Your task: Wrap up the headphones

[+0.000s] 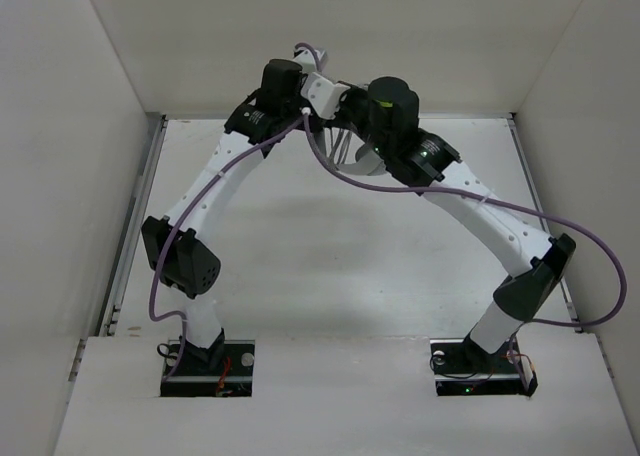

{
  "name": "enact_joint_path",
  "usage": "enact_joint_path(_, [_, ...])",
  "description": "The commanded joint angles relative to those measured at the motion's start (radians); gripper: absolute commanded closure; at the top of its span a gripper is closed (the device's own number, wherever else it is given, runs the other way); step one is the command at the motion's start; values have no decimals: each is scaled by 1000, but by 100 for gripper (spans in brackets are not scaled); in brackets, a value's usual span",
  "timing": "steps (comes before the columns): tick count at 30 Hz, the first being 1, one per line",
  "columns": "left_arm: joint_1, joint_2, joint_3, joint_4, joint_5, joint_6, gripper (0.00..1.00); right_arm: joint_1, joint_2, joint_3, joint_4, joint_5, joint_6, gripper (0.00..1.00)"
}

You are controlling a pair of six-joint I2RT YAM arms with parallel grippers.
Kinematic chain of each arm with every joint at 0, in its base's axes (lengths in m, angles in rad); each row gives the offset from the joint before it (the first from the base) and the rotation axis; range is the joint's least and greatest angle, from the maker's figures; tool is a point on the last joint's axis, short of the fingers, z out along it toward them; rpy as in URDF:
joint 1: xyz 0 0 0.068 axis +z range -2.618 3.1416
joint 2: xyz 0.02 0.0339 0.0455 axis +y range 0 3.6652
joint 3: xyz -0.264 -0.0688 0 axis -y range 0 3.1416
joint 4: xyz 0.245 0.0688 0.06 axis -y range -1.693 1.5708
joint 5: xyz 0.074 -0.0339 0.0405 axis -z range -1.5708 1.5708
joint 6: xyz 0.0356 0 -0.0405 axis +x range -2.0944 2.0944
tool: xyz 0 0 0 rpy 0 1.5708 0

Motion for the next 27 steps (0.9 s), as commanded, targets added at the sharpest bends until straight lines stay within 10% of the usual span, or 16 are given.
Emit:
enact_joint_path(1, [1,-111,7,70,35,-26,100,-54,-22,17,53,-35,104,100])
enact_joint_path(27, [18,-114,27,67,57,-49,99,-199,-37,20,-100,-311,541,97])
